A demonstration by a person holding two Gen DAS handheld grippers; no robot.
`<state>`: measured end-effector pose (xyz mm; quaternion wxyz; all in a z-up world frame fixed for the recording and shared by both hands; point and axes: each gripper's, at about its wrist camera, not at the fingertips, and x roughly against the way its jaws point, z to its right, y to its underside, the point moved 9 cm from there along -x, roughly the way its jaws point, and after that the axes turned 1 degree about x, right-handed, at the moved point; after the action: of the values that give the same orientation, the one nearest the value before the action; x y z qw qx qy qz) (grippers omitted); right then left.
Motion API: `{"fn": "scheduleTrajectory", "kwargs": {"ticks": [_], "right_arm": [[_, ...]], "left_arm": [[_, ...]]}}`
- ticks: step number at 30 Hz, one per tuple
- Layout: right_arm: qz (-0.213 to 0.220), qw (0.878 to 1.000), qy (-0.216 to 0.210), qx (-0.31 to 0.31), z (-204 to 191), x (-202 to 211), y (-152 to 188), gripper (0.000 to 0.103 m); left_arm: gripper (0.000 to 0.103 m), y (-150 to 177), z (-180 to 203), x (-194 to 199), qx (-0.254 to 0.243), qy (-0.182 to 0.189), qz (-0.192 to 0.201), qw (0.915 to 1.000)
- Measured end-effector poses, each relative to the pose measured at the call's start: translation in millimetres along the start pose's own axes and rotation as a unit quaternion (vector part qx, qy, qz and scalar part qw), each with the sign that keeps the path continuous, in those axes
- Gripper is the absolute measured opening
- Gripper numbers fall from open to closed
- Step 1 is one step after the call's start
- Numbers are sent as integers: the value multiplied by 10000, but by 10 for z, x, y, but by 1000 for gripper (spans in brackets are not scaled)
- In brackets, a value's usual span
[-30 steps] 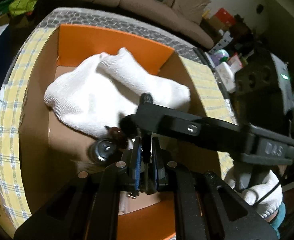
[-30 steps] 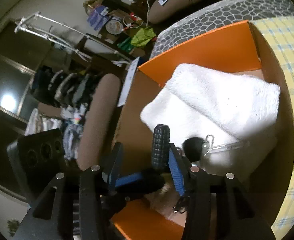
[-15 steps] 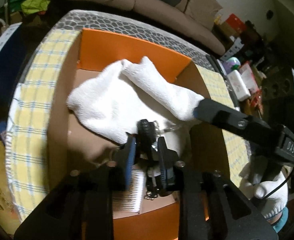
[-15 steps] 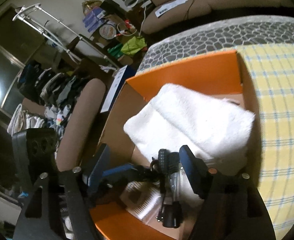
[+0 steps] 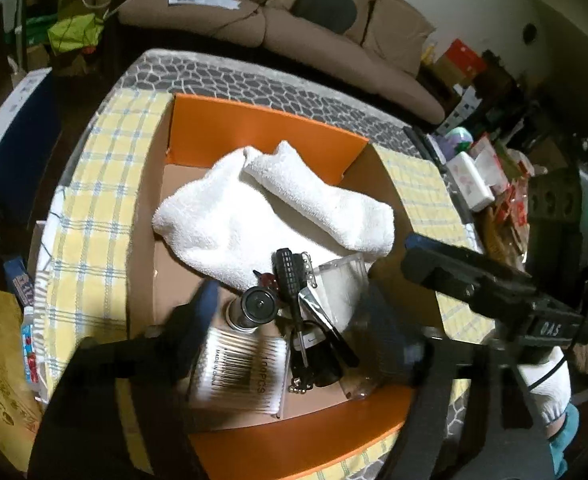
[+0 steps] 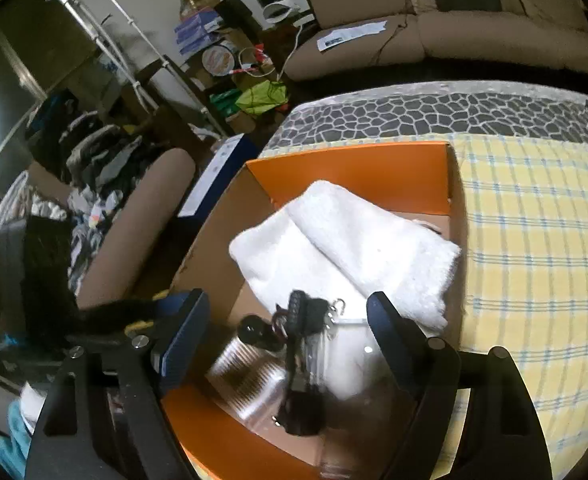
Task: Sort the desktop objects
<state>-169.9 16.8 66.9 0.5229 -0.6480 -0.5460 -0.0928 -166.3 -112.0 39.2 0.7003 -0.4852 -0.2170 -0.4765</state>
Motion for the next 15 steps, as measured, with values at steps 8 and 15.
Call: {"fn": "scheduleTrajectory", "kwargs": {"ticks": [8,15], "right_arm": [[39,9979,539,351,53,220,196,95],[261,9901,1173,719,56,398,326,103]], "left_arm": [[103,104,37,174,-157,-198,228,9994],[103,483,59,320,-56,-175,346,9992]]}}
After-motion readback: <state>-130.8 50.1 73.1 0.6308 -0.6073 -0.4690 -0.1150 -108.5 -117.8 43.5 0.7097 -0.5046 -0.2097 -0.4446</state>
